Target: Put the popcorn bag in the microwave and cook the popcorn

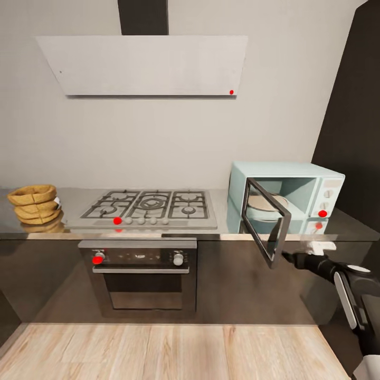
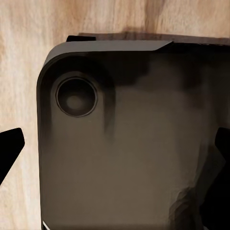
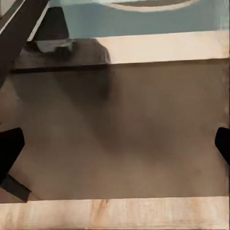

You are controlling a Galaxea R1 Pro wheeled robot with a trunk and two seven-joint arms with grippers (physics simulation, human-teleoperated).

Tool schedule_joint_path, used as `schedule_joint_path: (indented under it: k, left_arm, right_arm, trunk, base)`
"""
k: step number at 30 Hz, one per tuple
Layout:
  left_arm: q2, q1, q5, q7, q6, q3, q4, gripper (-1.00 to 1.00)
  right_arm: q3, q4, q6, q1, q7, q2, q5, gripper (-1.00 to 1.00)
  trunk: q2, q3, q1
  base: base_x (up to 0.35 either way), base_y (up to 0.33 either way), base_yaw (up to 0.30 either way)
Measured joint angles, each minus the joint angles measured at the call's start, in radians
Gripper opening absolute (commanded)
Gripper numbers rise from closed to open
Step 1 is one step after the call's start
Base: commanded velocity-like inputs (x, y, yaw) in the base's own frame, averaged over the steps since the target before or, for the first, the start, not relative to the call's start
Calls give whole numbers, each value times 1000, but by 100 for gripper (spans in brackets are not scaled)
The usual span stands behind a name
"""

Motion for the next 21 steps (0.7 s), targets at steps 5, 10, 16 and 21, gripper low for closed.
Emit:
schedule_joint_path:
  k: [5, 10, 16, 21]
  left_arm:
    - [1, 0, 0, 0, 0, 0, 0, 100]
    - [3, 0, 1, 0, 0, 1, 0, 100]
    - [3, 0, 2, 0, 0, 1, 0, 100]
    - [3, 0, 3, 0, -1, 2, 0, 100]
  right_arm:
    - [-27, 82, -2, 0, -75, -34, 0, 100]
    - [-30, 296, -97, 0, -81, -48, 75, 100]
    - [-25, 836, -325, 29, -80, -45, 172, 100]
    - [-12, 1325, -594, 33, -83, -36, 284, 100]
  trunk:
    - [0, 0, 0]
    - [0, 0, 0]
    - [0, 0, 0]
    - [0, 0, 0]
  base:
    - [0, 0, 0]
    - [0, 0, 0]
    - [0, 0, 0]
    - [0, 0, 0]
